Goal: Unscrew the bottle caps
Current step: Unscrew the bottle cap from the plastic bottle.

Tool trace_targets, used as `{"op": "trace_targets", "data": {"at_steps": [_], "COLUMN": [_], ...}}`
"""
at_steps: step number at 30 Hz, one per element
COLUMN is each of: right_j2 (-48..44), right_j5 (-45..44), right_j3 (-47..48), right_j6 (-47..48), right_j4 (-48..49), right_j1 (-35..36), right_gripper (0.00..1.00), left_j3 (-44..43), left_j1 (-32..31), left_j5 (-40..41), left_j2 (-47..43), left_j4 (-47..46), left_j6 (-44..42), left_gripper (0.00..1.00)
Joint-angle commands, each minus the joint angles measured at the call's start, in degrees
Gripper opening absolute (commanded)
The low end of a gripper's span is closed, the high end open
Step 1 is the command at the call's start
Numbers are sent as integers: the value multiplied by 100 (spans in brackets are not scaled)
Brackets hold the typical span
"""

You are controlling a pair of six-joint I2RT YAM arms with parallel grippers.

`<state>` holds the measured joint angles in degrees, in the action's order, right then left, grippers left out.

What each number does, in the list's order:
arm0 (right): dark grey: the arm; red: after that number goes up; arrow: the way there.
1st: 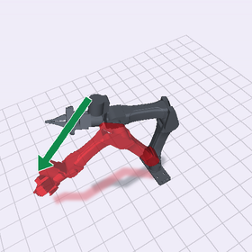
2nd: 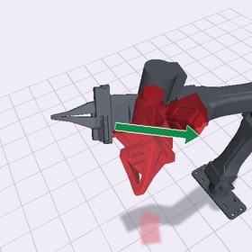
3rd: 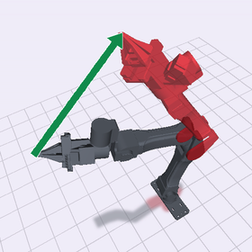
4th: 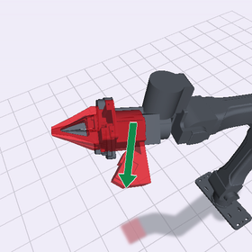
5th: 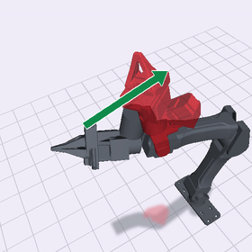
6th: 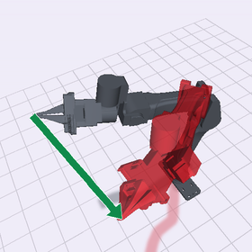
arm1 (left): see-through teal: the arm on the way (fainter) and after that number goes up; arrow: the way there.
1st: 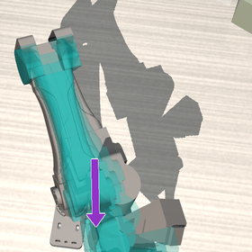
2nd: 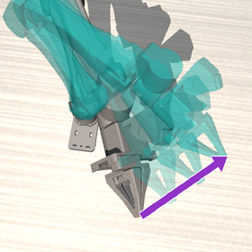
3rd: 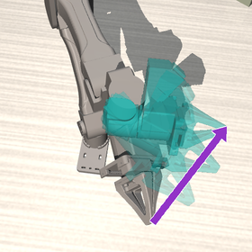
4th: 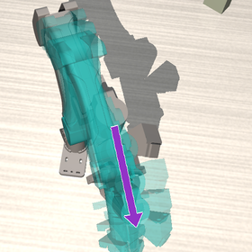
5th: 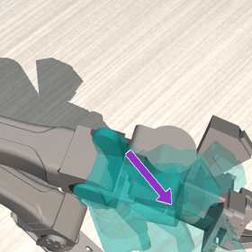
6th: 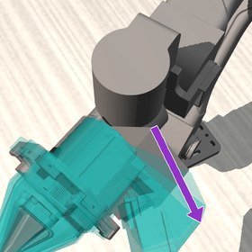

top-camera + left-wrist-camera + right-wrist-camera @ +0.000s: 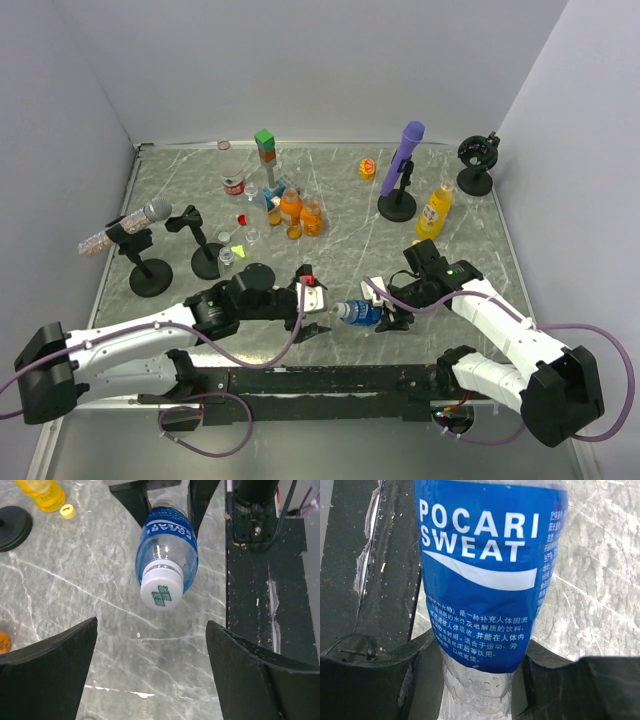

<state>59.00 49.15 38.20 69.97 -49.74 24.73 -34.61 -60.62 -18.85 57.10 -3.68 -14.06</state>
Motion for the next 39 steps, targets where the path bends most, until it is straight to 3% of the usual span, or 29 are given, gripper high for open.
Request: {"op": "trace_targets", "data": {"at_steps": [1,23,25,27,30,35,39], "right_j2": [23,67,67,67,85,68,94], "right_j5": [148,148,148,139,139,130,148], "right_j3": [21,30,30,39,30,21,30], "right_j6": [122,139,139,139,139,139,157], "right_j4": [60,43,34,43,34,34,25], "right_j1": [23,23,14,23,23,23,23], "right_gripper": [19,19,19,19,19,19,19], "left_j3": [-336,-749,-758,-784,-819,-1029,-1477], "left_j1": [-20,-20,-20,-20,-11,-11,-11], "left_j5": [-338,-883,-901,-919,-971,-753,-322], "left_j2": [240,741,767,785,776,741,855], "left_j4": [-422,-344,-344,-335,-344,-142,515], "left_j6": [-483,-237,-228,-167,43,1359,3449], "left_gripper": [89,53,45,29,20,1,1]}}
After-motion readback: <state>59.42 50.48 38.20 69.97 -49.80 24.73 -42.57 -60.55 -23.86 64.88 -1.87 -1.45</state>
